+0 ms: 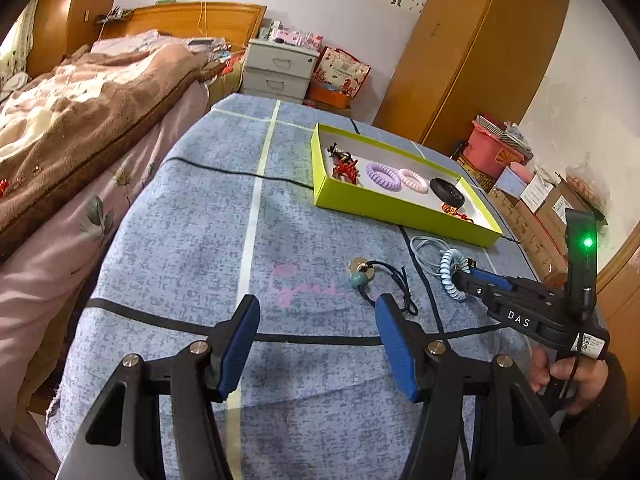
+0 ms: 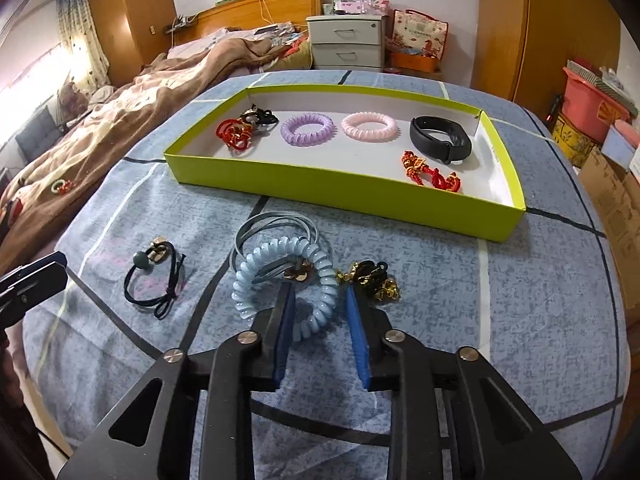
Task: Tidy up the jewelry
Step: 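Close the right gripper on the light blue coiled hair tie, then lift the blue coil with the right gripper while the left grasps the black hair tie with green bead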
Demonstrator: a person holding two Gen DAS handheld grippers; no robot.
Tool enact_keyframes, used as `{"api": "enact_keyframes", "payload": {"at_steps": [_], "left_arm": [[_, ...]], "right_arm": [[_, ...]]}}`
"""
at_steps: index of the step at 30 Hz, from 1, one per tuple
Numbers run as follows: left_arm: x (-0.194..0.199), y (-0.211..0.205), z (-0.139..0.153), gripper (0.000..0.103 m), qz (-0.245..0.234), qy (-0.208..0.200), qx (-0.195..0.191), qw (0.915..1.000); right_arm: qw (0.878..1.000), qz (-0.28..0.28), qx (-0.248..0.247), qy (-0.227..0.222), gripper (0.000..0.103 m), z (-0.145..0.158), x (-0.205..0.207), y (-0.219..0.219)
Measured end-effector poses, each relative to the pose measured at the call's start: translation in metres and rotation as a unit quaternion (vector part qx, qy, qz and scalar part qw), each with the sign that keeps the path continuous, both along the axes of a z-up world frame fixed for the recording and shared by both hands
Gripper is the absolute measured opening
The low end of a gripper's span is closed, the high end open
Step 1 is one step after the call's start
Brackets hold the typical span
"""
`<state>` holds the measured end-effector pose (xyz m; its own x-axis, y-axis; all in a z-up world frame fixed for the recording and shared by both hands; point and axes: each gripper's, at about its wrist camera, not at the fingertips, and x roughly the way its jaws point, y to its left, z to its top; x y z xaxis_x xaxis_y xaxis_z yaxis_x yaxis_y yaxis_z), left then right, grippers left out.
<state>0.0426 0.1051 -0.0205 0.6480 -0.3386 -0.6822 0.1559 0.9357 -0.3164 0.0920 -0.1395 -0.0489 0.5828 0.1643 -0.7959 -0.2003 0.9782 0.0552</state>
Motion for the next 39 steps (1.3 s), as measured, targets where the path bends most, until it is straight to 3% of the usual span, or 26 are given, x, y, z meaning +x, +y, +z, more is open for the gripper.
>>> {"api": "enact_keyframes", "payload": {"at_steps": [5,20,32,36,39], "left_arm": [[0.006,-0.008,-0.002,0.062,-0.008,0.011,0.001,0.9999],[0.035,-0.041,-0.01,0.062,-0.061,0.047,0.022,0.9968],[0.063,-0.07,-0.016,0.062,-0.093,0.043,0.108,0.9889],[0.062,-0.08,-0.018,0.062,-0.101,0.031,0.161,0.9812],[0.062,-0.08,-0.017,0.062,-0.103,0.033,0.162,0.9809]], "right_arm": [[1.0,-0.003,0.002,0.001,0.011,0.0,-0.002,-0.002],[0.998,-0.003,0.052,-0.017,0.009,0.019,-0.019,-0.019],[0.998,-0.015,0.042,-0.043,0.01,0.04,-0.029,-0.022],[0.998,-0.012,0.043,-0.044,0.01,0.04,-0.027,-0.022],[0.998,-0.01,0.046,-0.047,0.01,0.042,-0.025,-0.022]]}}
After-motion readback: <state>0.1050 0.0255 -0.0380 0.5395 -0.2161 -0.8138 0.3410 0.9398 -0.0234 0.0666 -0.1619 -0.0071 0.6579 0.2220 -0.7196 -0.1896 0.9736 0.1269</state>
